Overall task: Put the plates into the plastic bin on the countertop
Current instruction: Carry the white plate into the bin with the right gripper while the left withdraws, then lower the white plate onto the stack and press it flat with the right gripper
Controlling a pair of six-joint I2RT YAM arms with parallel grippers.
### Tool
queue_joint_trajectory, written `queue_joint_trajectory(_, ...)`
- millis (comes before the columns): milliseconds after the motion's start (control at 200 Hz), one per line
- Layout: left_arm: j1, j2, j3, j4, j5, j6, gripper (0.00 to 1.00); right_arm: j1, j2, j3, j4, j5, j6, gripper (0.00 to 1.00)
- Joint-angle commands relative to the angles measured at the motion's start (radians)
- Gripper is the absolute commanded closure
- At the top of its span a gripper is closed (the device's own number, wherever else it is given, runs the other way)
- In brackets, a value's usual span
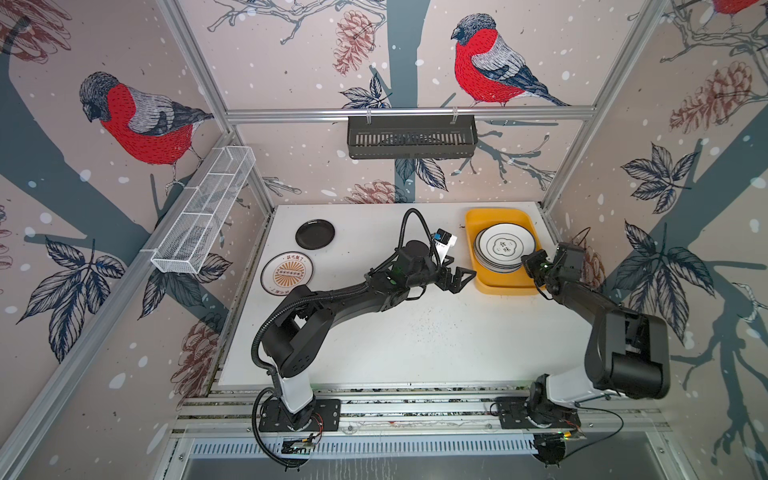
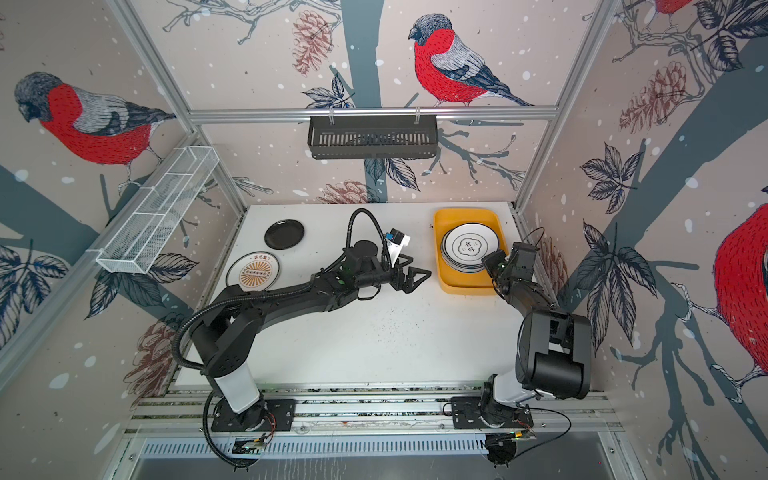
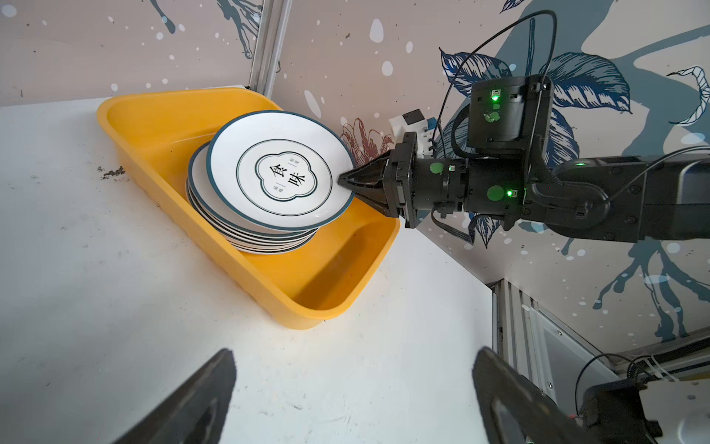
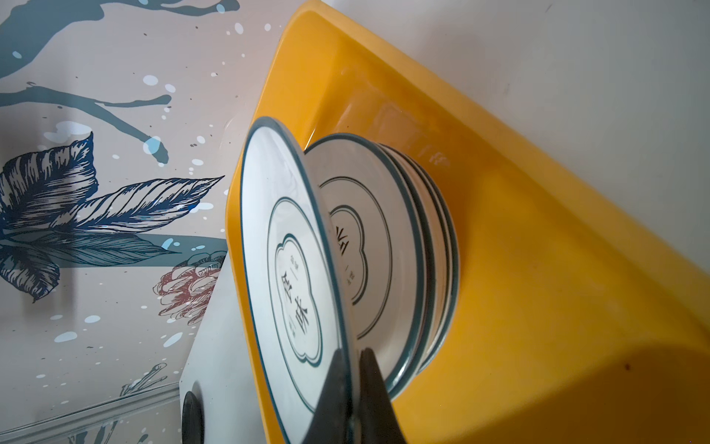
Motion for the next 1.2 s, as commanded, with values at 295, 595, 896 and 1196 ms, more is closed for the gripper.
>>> queue_joint_trajectory(295, -0.002, 0.051, 0.064, -0.046, -0.003, 0.046, 0.04, 0.005, 0.088, 0.036, 0.127, -0.034, 0.024, 0.98)
queue_joint_trajectory(595, -0.002, 0.085, 0.107, -0.076, -0.002, 0.049, 0.04, 0.009, 0.131, 0.069, 0.077, -0.028, 0.006, 0.96)
queue_joint_trajectory(896, -0.002, 0.095, 0.122, -0.085, 0.003, 0.04, 0.04, 0.02, 0.16, 0.094, 0.036, -0.007, 0.001, 0.83)
queue_joint_trajectory(1196, -0.001, 0.084, 0.112, -0.089, 0.0, 0.039, 0.04, 0.029, 0.13, 0.097, -0.028, 0.042, -0.017, 0.61)
